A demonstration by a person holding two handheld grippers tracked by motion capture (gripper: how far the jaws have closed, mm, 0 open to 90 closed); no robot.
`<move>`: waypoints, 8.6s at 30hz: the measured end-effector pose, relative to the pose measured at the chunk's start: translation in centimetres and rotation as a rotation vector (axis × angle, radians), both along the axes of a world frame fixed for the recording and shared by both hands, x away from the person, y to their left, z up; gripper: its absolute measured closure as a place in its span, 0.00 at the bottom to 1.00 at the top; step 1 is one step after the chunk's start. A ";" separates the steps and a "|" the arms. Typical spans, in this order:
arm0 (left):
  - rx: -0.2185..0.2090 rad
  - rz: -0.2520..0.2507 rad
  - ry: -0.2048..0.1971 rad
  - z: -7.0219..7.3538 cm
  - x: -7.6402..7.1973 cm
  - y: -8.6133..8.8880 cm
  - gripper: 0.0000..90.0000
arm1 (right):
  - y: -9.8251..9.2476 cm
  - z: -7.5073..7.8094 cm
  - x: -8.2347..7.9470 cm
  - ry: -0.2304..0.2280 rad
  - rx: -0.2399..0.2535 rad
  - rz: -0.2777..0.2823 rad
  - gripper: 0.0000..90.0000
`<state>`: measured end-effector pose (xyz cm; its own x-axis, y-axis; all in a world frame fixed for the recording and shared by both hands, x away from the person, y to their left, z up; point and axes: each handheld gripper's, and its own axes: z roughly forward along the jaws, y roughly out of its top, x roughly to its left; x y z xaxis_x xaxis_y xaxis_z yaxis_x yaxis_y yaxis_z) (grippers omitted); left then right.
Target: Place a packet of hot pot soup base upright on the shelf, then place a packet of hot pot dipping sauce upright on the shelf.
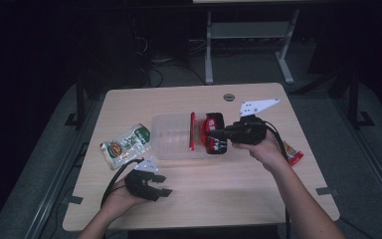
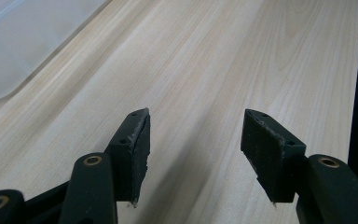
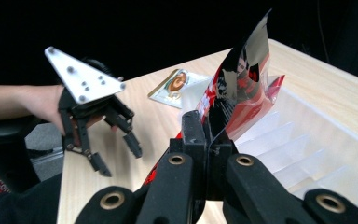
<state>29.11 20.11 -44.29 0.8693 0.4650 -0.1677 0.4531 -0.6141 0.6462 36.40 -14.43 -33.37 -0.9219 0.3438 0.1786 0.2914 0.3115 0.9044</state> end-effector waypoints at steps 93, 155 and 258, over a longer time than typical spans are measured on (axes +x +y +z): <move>0.019 0.066 -0.014 -0.4 -2.0 2.2 0.42 | 1.1 -5.9 5.7 0.108 -0.074 -0.120 1.00; 0.012 -0.068 -0.021 -0.2 0.9 -1.5 0.42 | -11.7 -5.5 3.0 0.078 -0.189 -0.545 0.43; 0.019 -0.077 -0.013 -0.4 0.7 -1.9 0.42 | -1.8 -12.1 -0.4 0.124 -0.562 -0.004 1.00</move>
<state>29.78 18.16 -44.69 0.9047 0.3997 -0.1475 0.3954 -0.6591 0.6397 35.96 -16.25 -45.42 -0.9040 0.4210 0.0743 0.3874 0.7332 0.5588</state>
